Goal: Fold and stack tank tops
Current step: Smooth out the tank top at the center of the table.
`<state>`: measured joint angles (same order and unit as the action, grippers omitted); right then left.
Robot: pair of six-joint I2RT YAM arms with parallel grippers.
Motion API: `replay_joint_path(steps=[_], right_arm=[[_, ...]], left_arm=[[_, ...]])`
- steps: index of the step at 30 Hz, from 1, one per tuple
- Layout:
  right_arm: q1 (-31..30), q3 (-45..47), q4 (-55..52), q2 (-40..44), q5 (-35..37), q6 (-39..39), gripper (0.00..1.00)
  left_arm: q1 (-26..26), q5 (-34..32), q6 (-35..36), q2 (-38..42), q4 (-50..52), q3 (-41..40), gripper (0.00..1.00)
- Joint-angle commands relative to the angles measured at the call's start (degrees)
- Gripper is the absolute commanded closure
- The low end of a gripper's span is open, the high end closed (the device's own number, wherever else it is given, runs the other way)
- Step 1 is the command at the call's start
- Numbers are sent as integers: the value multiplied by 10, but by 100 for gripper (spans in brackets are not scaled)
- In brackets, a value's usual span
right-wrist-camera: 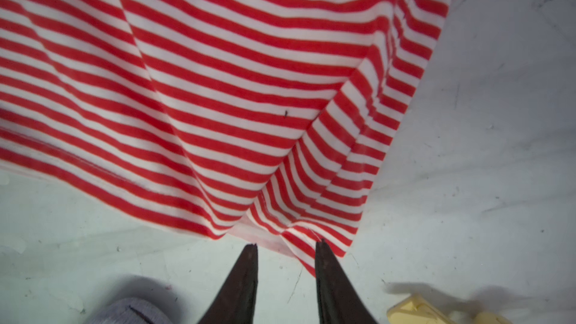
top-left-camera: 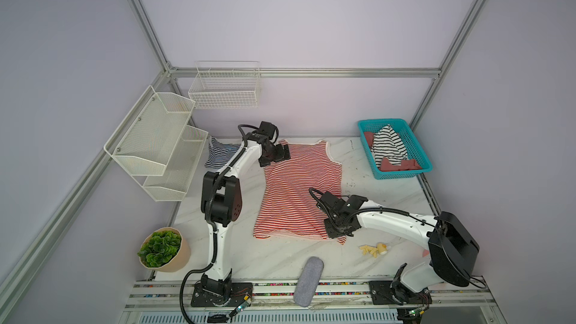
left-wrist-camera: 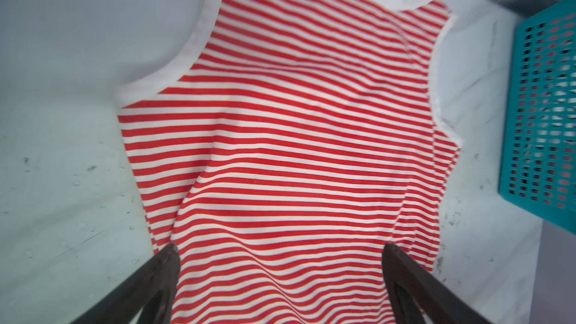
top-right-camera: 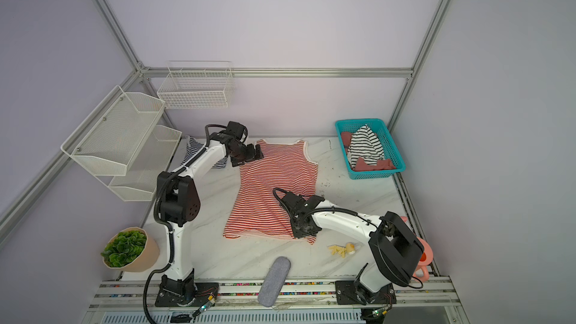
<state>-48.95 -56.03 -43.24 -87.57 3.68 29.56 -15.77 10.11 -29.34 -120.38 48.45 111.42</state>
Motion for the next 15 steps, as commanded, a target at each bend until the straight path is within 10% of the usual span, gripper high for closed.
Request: replay_joint_path(steps=[1,15], right_arm=[[29,14,42,25,-23,4,68],[51,39,61,13,-103,10,73]], left_arm=[[0,-17,6,68,-9,-62,0],[-66,-111,-20,289,-33,-392,0]])
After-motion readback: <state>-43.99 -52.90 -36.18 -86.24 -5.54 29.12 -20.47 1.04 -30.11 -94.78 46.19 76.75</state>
